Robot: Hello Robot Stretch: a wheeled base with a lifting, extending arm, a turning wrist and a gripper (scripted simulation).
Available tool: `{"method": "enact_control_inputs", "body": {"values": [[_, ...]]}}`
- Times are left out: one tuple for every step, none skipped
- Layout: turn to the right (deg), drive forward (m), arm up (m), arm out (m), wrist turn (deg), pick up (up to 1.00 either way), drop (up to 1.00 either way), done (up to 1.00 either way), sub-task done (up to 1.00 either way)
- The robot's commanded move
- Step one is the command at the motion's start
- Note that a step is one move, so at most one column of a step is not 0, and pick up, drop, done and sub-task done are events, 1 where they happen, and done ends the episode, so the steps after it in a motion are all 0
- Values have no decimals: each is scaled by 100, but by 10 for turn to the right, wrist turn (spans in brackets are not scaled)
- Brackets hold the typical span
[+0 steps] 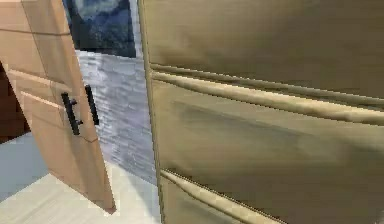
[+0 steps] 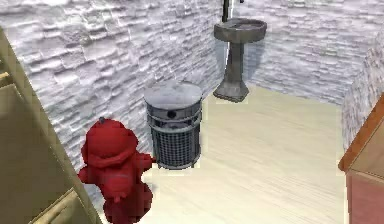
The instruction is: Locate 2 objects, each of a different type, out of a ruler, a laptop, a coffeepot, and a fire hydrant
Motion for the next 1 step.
{"method": "enact_control_inputs", "body": {"values": [[300, 0, 0, 0, 0, 0, 0, 0, 0]]}}
